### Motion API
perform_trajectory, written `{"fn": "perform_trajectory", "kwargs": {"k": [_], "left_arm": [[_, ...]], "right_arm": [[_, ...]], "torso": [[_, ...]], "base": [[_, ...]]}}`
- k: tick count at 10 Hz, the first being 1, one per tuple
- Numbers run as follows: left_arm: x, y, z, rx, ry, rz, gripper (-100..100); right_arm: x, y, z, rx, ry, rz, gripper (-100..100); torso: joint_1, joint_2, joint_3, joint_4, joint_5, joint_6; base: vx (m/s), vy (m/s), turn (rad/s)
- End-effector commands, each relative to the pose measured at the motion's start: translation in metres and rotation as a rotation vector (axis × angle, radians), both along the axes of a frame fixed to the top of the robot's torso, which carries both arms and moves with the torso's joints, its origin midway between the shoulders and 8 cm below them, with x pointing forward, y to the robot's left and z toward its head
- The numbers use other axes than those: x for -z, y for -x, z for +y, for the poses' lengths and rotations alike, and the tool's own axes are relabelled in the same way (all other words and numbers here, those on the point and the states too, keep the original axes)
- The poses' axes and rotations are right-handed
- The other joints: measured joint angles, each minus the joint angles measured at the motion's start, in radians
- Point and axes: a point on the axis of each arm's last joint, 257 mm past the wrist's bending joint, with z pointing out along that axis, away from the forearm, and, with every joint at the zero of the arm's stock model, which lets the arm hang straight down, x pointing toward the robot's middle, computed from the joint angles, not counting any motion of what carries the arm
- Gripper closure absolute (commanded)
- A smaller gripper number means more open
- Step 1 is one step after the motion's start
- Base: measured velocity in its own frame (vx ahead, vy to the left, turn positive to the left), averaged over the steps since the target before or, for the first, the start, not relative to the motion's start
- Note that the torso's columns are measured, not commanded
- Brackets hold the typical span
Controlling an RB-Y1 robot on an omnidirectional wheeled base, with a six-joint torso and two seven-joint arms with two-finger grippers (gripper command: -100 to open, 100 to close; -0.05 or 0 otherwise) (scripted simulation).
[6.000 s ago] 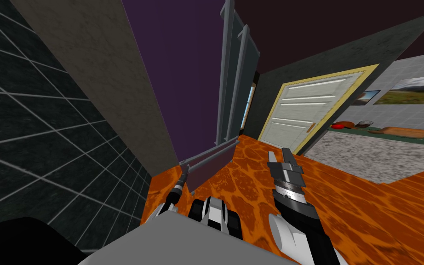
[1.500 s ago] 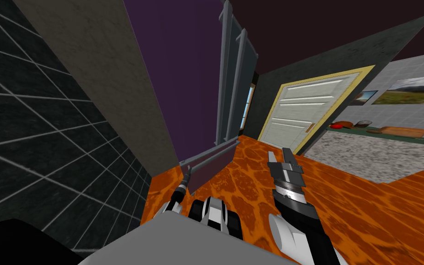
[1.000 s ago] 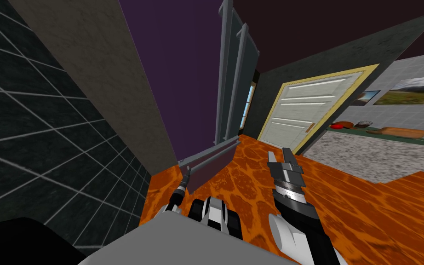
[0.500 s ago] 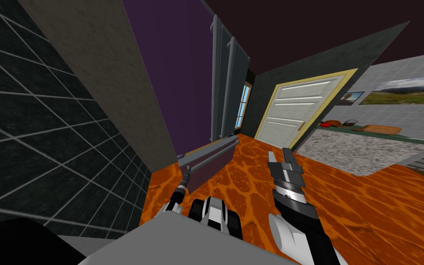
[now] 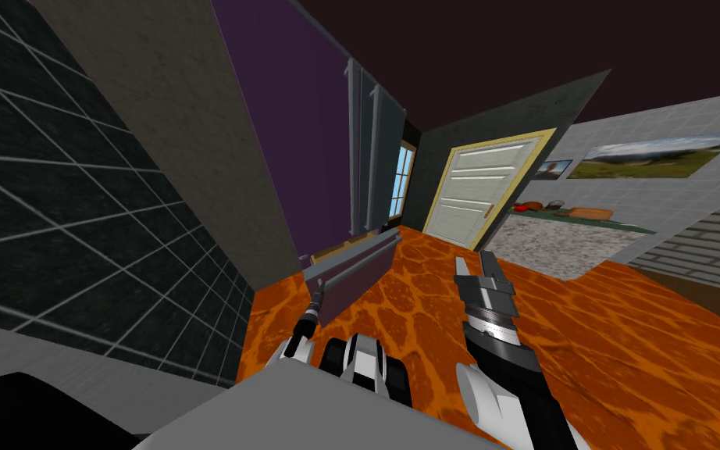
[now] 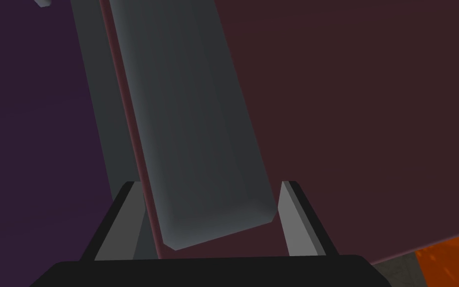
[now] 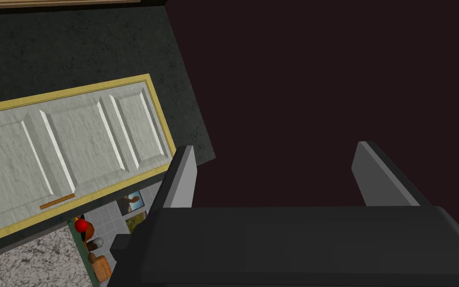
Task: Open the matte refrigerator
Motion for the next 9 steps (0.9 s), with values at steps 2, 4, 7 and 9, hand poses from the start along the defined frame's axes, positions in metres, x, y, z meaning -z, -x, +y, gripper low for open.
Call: {"fn": "perform_trajectory", "kwargs": {"k": [2, 4, 7, 9], "left_arm": [[-0.001, -0.016, 0.013, -0.045, -0.009, -0.005, 100], [-0.002, -0.024, 0.019, -0.068, -0.009, -0.006, 100], [-0.002, -0.035, 0.025, -0.100, -0.007, -0.006, 100], [-0.001, -0.031, 0.023, -0.095, -0.004, -0.002, 100]], "right_arm": [[0.000, 0.000, 0.000, 0.000, 0.000, 0.000, 0], [0.000, 0.000, 0.000, 0.000, 0.000, 0.000, 0], [0.000, 0.000, 0.000, 0.000, 0.000, 0.000, 0], [0.000, 0.000, 0.000, 0.000, 0.000, 0.000, 0]], "torso": [[-0.004, 0.002, 0.002, -0.001, 0.001, 0.001], [-0.002, 0.001, 0.001, 0.000, 0.000, 0.000], [-0.004, 0.002, 0.001, 0.000, 0.000, 0.001], [-0.001, -0.001, 0.000, 0.000, 0.000, -0.001]], "base": [[-0.161, -0.088, -0.122], [-0.144, -0.069, -0.101], [-0.135, -0.072, -0.112], [-0.062, -0.071, -0.012]]}}
